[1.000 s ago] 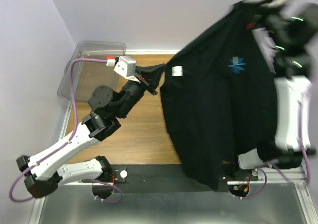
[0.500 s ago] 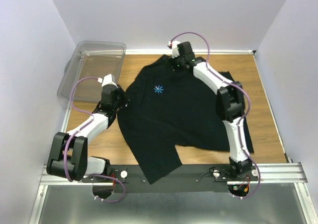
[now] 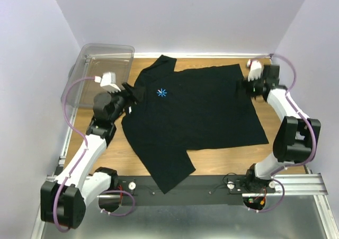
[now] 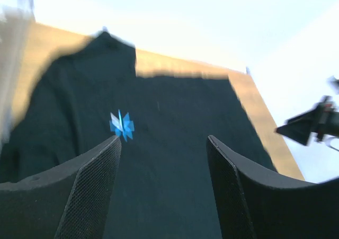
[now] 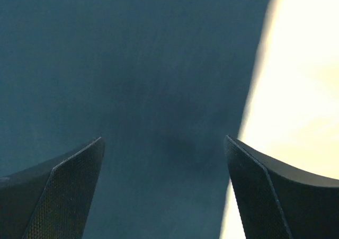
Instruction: Fold and stack the t-shirts
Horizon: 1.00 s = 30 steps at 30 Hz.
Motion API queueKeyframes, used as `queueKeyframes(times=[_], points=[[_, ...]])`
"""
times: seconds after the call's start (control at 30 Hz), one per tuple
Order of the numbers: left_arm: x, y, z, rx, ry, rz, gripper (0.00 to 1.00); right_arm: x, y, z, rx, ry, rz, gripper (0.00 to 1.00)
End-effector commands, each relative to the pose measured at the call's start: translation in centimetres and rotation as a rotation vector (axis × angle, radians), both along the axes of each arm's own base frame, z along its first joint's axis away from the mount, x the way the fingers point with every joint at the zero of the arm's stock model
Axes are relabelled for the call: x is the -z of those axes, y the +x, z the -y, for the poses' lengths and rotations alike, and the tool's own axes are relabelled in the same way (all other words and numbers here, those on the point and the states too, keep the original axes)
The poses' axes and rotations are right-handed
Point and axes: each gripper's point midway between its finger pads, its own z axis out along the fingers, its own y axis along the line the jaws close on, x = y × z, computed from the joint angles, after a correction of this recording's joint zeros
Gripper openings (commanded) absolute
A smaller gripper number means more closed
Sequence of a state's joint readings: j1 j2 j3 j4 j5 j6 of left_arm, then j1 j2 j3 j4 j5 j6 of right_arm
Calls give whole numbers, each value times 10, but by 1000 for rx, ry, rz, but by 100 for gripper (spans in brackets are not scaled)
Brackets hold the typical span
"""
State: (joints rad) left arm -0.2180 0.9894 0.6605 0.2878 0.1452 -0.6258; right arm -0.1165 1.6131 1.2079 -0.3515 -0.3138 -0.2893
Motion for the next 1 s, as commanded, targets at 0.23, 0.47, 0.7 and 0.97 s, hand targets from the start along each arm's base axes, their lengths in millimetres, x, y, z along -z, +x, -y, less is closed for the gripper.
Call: queueKeyframes(times=[0.23, 0.47, 0.7, 0.97], points=[[110, -72, 26, 182, -89, -276, 71, 101, -140, -13, -283, -102, -330, 98], [172, -85, 50, 139, -22, -547, 67, 131, -167, 1, -307, -186, -441, 83], [234, -121, 94, 183, 95, -809, 66, 139, -180, 12, -316, -254, -481, 52], [277, -196, 128, 309, 258, -1035, 48, 132, -215, 35, -344, -416, -492, 16]])
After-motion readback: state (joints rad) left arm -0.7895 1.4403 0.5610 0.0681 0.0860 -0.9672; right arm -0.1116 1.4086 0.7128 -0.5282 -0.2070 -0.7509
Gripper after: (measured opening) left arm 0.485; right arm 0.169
